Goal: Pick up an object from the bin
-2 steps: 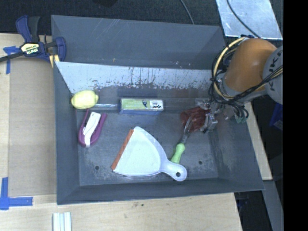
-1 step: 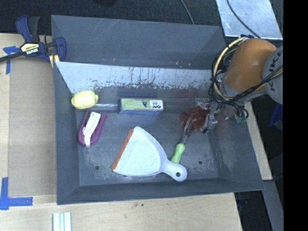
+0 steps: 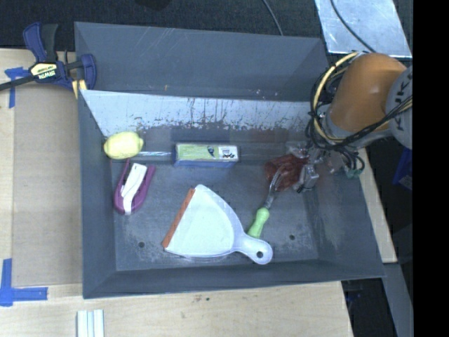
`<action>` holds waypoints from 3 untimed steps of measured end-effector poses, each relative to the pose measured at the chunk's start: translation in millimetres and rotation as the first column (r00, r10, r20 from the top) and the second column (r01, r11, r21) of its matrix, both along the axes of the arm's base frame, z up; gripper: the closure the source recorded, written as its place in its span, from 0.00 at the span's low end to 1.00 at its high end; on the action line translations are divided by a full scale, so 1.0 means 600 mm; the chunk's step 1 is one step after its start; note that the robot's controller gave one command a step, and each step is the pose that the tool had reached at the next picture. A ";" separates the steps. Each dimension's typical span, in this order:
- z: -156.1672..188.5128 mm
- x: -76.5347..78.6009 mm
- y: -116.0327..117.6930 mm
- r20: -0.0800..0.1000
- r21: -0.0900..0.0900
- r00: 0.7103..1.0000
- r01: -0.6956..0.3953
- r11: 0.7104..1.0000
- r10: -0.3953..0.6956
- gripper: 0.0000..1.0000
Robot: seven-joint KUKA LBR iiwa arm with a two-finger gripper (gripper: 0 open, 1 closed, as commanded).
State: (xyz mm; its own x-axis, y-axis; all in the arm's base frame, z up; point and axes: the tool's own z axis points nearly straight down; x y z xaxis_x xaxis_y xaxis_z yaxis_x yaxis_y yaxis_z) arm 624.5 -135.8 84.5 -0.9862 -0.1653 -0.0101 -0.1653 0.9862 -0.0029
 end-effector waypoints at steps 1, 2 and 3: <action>0.030 0.001 0.000 0.003 0.000 1.000 0.000 1.000 0.000 1.00; 0.063 0.001 0.000 0.002 0.000 1.000 -0.001 1.000 0.001 1.00; 0.102 0.002 0.000 0.004 -0.001 1.000 0.000 1.000 0.000 1.00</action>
Offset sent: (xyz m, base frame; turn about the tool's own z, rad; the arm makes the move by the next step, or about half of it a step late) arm 0.0004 0.0001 0.0540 -0.0002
